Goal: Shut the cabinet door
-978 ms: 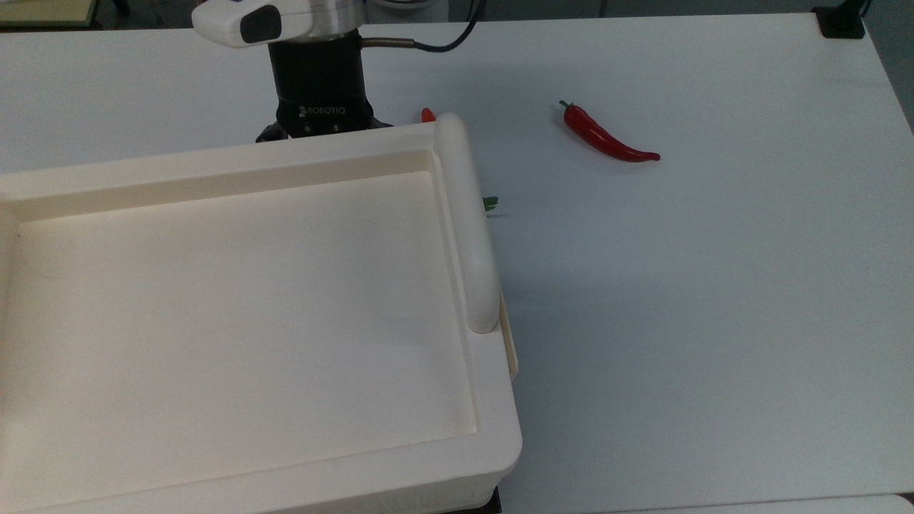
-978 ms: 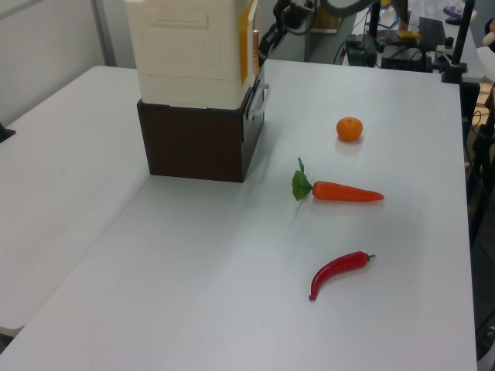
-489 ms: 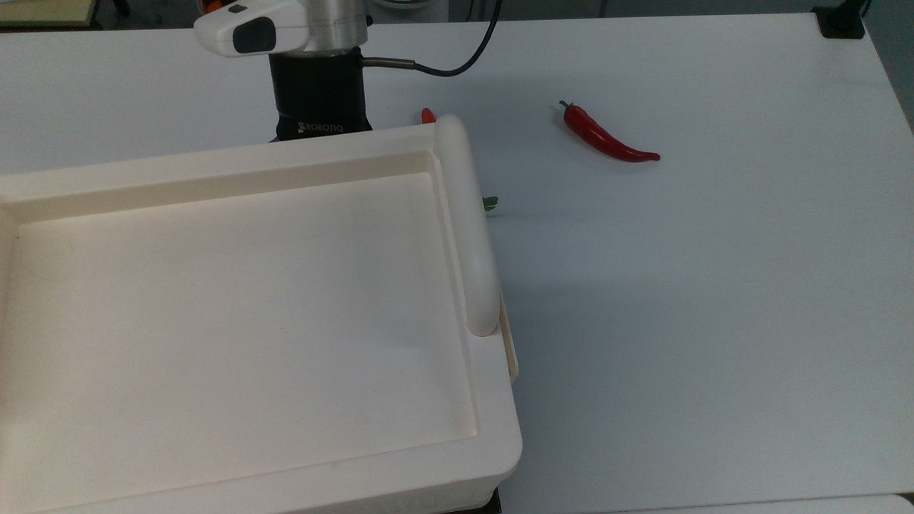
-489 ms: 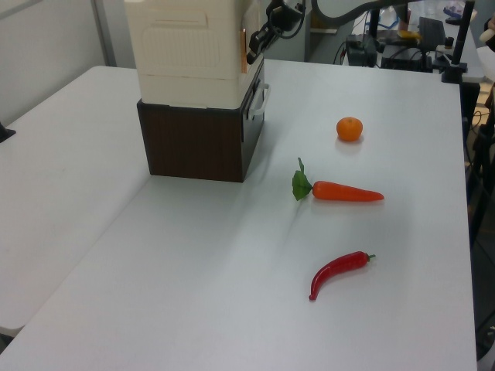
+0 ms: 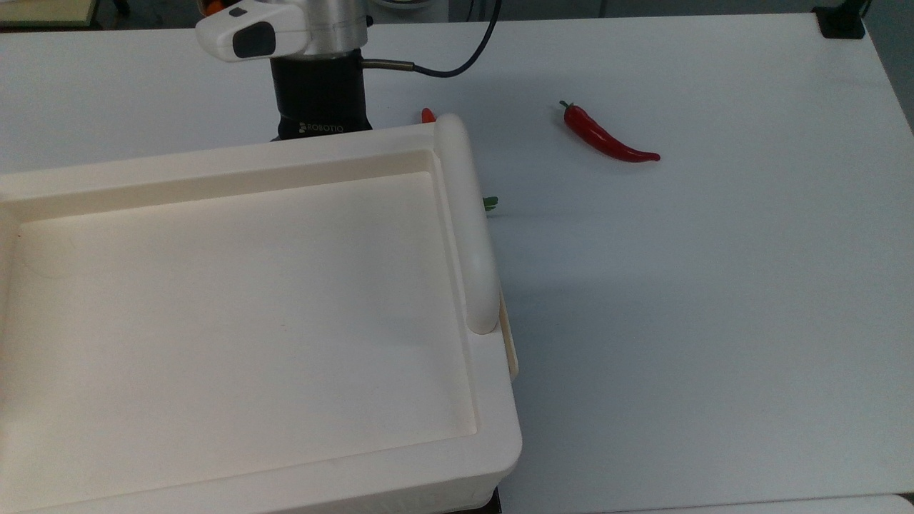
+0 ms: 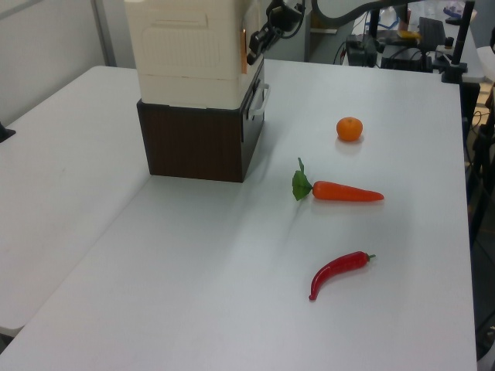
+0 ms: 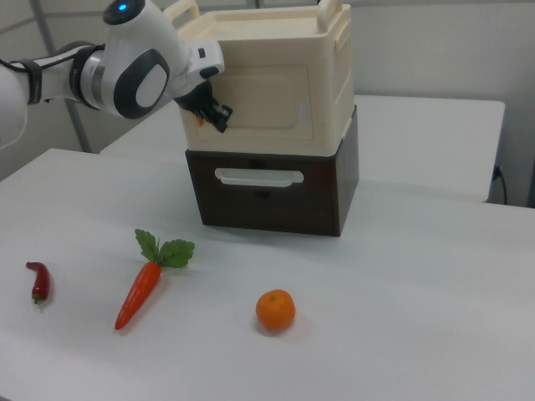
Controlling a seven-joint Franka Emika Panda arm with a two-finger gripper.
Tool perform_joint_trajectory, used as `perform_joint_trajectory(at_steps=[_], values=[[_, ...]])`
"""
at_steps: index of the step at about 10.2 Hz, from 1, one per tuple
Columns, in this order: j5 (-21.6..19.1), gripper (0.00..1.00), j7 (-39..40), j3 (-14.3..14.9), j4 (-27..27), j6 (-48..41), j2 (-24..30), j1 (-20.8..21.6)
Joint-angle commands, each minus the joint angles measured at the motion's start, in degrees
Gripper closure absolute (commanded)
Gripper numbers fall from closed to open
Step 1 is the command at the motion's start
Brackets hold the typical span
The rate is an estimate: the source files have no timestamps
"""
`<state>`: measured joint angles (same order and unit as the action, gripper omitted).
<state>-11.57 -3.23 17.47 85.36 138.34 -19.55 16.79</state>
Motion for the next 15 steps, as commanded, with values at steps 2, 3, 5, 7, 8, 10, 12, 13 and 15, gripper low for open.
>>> perform_joint_trajectory(at_steps=[2, 3, 5, 7, 8, 10, 12, 13, 15], values=[[2.2, 1.00, -0.4, -0.5, 0.2, -27.3, 5.6, -3.4], [2.4, 1.00, -0.6, -3.7, 0.2, -34.6, 7.6, -6.8], [7.1, 0.95, -3.6, -13.4, 3.0, -42.9, 12.7, -15.0], [8.3, 0.81, -8.2, -17.8, 7.9, -43.4, 18.5, -19.8], [8.2, 0.49, -8.4, -17.6, 8.7, -44.0, 19.5, -19.7], [10.6, 0.00, -8.4, -17.3, 8.6, -48.4, 19.6, -19.4], [11.9, 0.00, -8.0, -17.3, 8.3, -47.9, 18.5, -19.0], [11.9, 0.00, -6.4, -17.3, 8.4, -48.8, 18.7, -19.0], [11.5, 0.00, -4.8, -17.3, 8.3, -48.1, 18.6, -19.6]])
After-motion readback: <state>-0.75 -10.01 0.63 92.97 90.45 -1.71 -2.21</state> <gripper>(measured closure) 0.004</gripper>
